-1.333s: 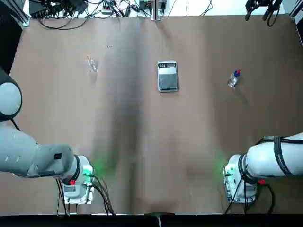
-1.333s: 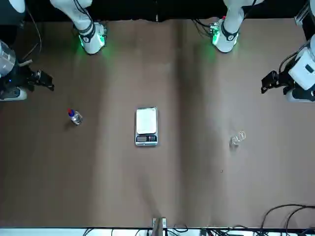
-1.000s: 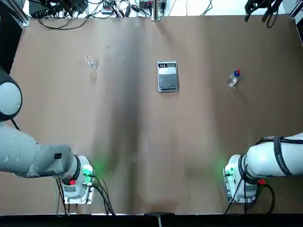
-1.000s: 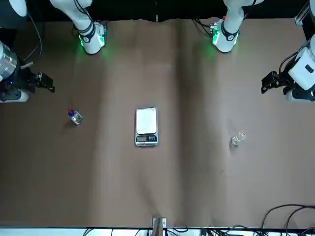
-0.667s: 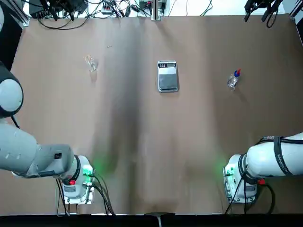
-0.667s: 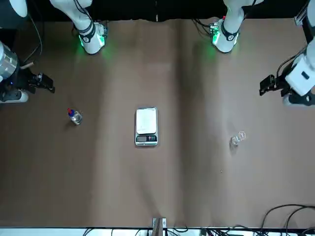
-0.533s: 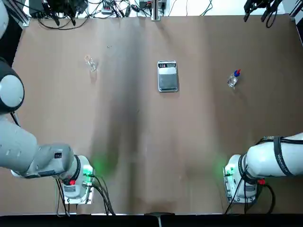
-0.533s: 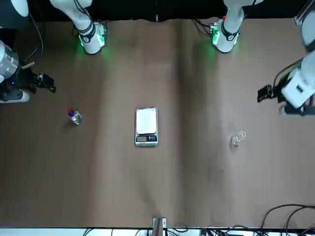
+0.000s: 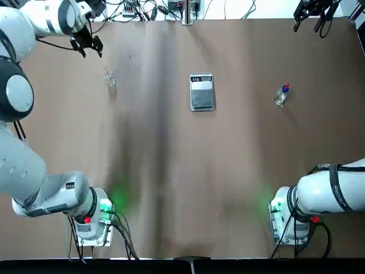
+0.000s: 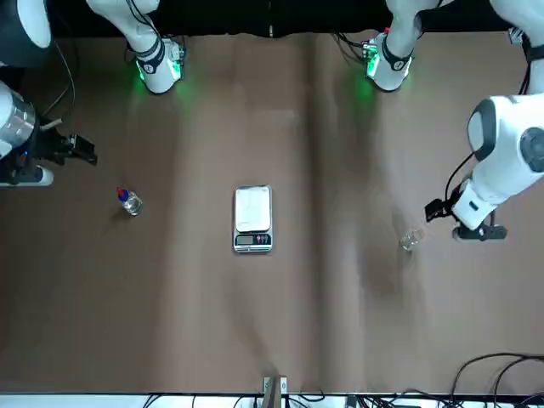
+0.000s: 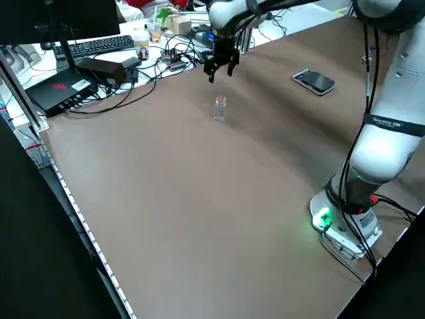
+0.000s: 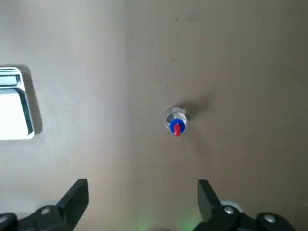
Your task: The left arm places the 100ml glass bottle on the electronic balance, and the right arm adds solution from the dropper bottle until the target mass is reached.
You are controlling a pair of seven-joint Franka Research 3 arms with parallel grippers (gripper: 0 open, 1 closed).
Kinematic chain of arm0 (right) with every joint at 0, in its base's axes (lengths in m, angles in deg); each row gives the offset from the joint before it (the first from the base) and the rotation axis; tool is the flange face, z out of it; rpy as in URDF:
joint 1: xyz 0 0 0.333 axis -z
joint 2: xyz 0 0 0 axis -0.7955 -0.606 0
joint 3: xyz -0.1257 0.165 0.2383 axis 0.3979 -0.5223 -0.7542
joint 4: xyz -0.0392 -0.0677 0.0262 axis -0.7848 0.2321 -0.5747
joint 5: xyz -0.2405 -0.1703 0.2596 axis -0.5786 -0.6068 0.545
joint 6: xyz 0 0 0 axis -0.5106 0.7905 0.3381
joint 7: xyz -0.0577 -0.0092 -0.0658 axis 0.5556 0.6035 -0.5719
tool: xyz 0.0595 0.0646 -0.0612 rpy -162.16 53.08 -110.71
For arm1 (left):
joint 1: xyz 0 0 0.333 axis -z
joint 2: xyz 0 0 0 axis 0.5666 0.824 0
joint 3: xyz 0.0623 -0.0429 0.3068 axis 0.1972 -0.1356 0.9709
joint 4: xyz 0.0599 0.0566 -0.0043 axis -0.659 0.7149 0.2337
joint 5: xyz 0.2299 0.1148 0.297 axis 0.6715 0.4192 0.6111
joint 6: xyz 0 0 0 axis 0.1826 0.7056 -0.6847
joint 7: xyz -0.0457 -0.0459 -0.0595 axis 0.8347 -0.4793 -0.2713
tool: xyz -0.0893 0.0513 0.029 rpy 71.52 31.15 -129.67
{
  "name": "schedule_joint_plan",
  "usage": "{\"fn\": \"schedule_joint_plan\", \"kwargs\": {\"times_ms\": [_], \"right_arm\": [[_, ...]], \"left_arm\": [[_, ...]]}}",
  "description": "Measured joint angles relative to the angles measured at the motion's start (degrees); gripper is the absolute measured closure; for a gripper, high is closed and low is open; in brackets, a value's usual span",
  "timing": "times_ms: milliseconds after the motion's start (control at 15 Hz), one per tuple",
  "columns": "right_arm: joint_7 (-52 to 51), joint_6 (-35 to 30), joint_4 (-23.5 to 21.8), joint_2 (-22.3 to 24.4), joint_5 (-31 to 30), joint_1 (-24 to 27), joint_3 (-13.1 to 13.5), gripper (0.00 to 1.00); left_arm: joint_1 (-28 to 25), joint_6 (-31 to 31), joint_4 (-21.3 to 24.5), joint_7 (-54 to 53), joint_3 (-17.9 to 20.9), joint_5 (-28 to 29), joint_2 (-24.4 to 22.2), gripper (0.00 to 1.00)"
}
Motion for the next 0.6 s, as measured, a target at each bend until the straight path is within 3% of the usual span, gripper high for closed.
{"fn": "schedule_joint_plan", "kwargs": {"times_ms": [267,600], "right_arm": [[-2.4,7.76,-5.62,-0.87,0.0,3.81,0.1,0.02],[-4.71,19.5,-15.46,-1.11,0.01,4.72,0.04,0.1]], "left_arm": [[0.52,-5.06,0.15,0.07,-0.1,0.18,5.25,0.0],[0.9,-10.03,0.15,0.26,-0.18,1.34,9.59,0.0]]}}
